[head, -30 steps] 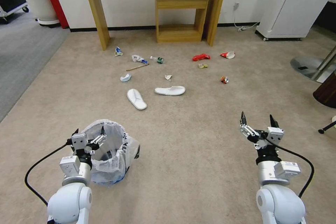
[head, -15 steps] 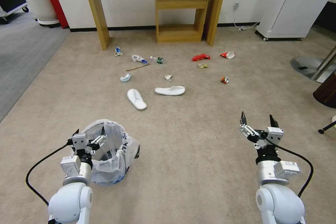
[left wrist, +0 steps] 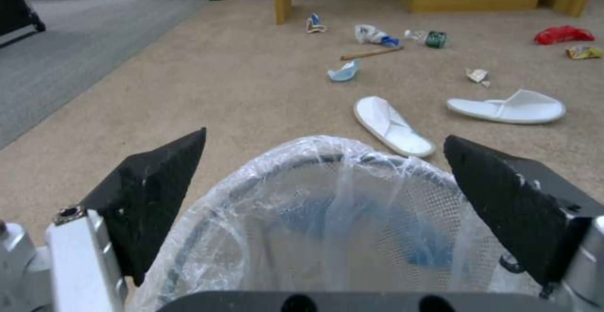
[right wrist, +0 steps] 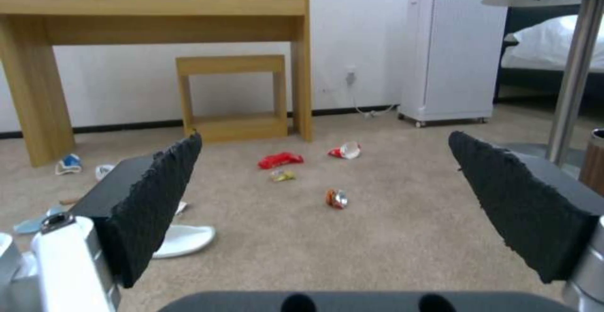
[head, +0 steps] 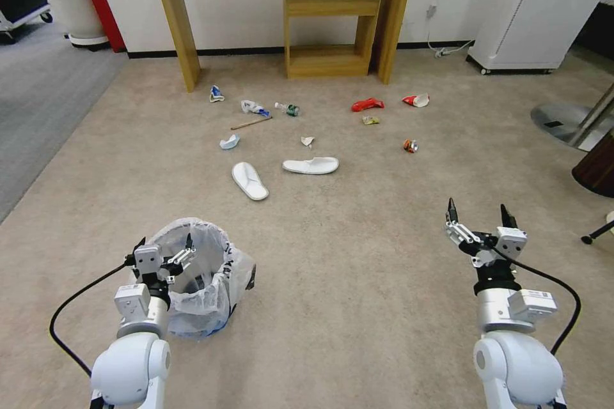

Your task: Pick up the trash bin and place the garbage on the floor into it.

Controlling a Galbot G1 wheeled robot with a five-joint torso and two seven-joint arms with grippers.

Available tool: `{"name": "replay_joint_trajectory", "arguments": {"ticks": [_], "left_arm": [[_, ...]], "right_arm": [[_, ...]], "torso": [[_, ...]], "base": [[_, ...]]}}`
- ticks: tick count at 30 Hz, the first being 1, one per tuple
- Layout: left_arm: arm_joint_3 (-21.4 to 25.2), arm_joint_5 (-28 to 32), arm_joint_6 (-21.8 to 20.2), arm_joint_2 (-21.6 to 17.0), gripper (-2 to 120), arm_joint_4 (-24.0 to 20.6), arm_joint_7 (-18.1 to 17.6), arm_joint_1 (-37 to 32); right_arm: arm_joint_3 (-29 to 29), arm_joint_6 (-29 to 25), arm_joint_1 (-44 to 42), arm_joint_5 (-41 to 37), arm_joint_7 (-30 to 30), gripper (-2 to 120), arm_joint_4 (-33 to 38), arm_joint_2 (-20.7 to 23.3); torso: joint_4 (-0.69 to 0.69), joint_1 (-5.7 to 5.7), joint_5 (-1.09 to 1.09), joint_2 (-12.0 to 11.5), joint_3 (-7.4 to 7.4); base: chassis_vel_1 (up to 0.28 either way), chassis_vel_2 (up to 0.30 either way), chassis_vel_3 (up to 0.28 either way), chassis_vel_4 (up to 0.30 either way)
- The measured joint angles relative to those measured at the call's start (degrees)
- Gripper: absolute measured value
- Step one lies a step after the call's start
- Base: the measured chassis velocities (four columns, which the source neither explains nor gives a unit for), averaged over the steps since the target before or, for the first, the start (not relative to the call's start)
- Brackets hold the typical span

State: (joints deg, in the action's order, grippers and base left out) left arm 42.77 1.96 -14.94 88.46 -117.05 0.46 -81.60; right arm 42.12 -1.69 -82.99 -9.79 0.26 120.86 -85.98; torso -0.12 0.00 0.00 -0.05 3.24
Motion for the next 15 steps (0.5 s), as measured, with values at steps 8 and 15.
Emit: {"name": "replay_joint_trajectory", "arguments": {"ticks": [8, 15], "left_arm": [[0.4, 0.1, 0.0, 0.0, 100, 0.0, -0.1, -0.2], [0.6, 0.2, 0.2, 0.0, 100, 0.0, -0.1, -0.5]], "right_arm": [[-0.4, -0.3, 0.3, 0.7, 0.0, 100, -0.9, -0.3], [-0.7, -0.2, 0.4, 0.3, 0.0, 100, -0.9, -0.4]], "torso": [[0.00, 0.00, 0.01, 0.0, 0.00], [0.00, 0.00, -0.01, 0.0, 0.00]], "base": [[0.048, 0.037, -0.047, -0.053], [0.209, 0.215, -0.196, -0.190]]}}
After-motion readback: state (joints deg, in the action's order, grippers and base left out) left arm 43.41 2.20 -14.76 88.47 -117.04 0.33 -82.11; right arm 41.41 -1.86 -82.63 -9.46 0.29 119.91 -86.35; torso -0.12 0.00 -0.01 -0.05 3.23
